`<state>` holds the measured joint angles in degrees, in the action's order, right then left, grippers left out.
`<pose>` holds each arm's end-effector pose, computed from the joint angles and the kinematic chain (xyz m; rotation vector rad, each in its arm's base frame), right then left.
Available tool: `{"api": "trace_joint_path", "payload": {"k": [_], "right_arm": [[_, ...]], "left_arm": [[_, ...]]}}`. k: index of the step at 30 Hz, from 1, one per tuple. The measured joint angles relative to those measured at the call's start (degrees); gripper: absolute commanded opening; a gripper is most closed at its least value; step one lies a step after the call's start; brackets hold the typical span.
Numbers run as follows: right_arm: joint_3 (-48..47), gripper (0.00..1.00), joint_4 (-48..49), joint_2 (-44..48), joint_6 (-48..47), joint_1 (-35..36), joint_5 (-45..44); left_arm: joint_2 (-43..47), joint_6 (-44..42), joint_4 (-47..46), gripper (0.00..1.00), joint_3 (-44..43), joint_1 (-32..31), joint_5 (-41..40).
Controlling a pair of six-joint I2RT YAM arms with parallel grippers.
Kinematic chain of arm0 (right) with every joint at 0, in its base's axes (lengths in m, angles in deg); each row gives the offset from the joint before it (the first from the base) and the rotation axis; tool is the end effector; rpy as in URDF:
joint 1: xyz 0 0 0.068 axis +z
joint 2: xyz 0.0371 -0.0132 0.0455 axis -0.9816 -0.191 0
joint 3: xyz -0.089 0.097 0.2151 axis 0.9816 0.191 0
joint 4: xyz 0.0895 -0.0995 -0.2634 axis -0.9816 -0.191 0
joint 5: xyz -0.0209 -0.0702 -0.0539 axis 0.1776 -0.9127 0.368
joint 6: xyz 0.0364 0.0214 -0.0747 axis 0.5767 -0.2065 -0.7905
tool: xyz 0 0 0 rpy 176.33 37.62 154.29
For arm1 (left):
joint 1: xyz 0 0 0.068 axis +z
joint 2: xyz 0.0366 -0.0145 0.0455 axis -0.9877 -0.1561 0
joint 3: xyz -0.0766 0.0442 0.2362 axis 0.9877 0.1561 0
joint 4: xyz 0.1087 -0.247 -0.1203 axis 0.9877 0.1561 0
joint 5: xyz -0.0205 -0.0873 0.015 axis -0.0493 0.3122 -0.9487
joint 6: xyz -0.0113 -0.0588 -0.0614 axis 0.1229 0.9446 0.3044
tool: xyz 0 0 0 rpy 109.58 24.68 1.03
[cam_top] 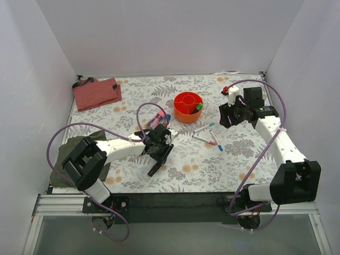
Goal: Sort the stationery into containers
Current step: Pick up the pen from the center of the board, then place the pen in the storage box.
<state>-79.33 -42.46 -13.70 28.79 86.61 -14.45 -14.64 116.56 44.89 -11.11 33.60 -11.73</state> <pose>0.3461 0.0690 0.2411 -0.6873 2.2254 0.2529 0.2248 -0.2521 0.0825 0.0194 2.8752 -0.4997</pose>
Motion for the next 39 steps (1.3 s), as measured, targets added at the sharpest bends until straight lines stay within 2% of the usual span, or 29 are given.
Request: {"api": "trace_joint_path", "payload": {"k": [1, 3, 7, 9, 12, 18, 22, 28, 35, 39], "right_arm": [[0.0, 0.64, 0.0, -0.1, -0.1, 0.0, 0.0], [0.0, 0.64, 0.0, -0.4, -0.1, 0.0, 0.0], [-0.7, 0.63, -0.1, -1.9, -0.1, 0.0, -0.3], [-2.0, 0.64, -0.2, -3.0, -0.2, -0.1, -0.7], [-5.0, 0.64, -0.3, -4.5, -0.5, -0.2, -1.3], [-10.7, 0.63, 0.1, -5.6, -1.7, -0.5, -3.0], [-11.2, 0.63, 0.8, -5.7, -1.7, -0.7, -4.4], [-11.2, 0.63, 1.0, -5.8, -1.7, -2.5, -6.7], [-11.2, 0.63, 1.3, -6.3, -1.7, -4.5, -8.2], [-11.2, 0.63, 1.7, -7.2, -1.7, -4.5, -8.3]], "left_arm": [[0.0, 0.1, 0.0, 0.16, 0.0, 0.0, 0.0], [0.1, 0.1, 0.1, 0.0, 0.0, 0.0, 0.0], [0.0, -0.3, 1.1, 0.0, -0.5, 0.0, 0.0], [-0.2, -0.8, 4.6, 0.0, -2.3, 0.0, 0.2], [-2.3, -2.4, 12.2, 0.0, -11.8, 0.0, 0.9], [-1.3, -7.5, 12.7, 0.0, -27.2, 0.8, 1.7], [1.2, -11.6, 3.5, 0.0, -28.8, 1.2, 1.5], [1.2, -14.8, -18.6, 0.0, -24.5, 2.3, 1.7], [-3.5, -13.9, -44.3, 0.0, -21.0, 4.1, 3.5], [-8.5, -12.6, -55.9, 0.0, -20.8, 4.3, 4.4]]}}
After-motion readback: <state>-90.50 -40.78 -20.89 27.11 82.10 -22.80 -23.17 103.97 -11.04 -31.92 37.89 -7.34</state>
